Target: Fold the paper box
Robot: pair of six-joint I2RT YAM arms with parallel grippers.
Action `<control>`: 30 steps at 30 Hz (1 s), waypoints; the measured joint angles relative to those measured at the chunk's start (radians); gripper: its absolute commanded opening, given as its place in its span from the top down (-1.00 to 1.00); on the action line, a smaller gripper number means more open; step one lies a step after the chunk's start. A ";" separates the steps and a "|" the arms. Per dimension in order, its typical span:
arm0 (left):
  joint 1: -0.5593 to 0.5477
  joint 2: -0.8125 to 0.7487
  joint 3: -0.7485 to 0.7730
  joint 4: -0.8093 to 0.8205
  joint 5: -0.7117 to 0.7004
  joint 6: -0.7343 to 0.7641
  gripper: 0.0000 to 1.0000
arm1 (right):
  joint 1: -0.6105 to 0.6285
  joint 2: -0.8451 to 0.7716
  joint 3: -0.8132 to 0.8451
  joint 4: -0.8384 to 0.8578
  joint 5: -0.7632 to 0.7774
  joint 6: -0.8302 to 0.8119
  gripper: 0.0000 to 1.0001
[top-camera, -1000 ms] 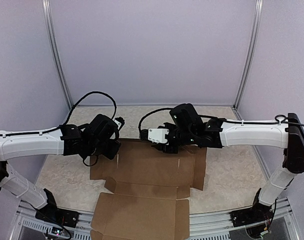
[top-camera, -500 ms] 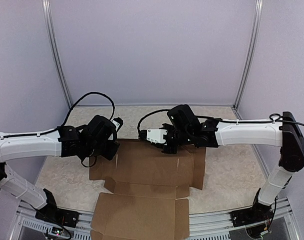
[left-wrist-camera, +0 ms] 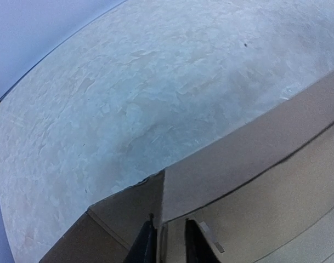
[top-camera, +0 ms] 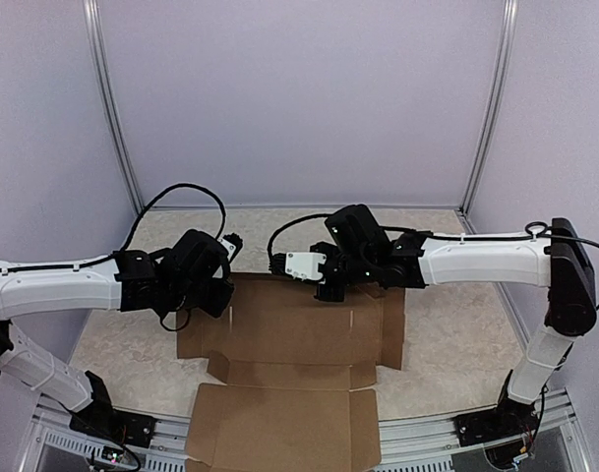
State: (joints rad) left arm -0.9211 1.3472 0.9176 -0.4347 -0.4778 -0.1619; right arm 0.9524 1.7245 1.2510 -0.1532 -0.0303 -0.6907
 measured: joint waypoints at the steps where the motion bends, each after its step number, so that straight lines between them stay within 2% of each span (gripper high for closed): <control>1: 0.000 -0.002 -0.001 0.001 0.003 0.003 0.28 | 0.000 0.000 0.000 0.000 0.001 0.000 1.00; 6: -0.002 -0.045 -0.013 0.016 0.041 -0.007 -0.57 | 0.000 0.000 0.000 0.002 0.020 -0.001 1.00; 12: 0.010 -0.176 -0.032 0.052 0.103 -0.014 -0.96 | 0.000 0.000 -0.034 0.049 0.062 -0.021 1.00; 15: 0.051 -0.249 -0.033 0.076 0.157 -0.021 -0.97 | 0.000 0.000 -0.072 0.087 0.078 -0.035 1.00; 21: 0.245 -0.356 -0.087 0.154 0.318 -0.077 -0.98 | 0.001 -0.038 -0.155 0.168 0.114 -0.082 1.00; 25: 0.330 -0.397 -0.145 0.178 0.341 -0.149 -0.98 | 0.012 -0.084 -0.233 0.261 0.156 -0.119 1.00; 30: 0.373 -0.422 -0.181 0.199 0.340 -0.227 -0.97 | 0.048 -0.114 -0.333 0.412 0.240 -0.185 1.00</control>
State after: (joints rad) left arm -0.5480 0.9253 0.7364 -0.2359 -0.1379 -0.3889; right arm 1.0008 1.6104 0.9180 0.2588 0.2100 -0.8753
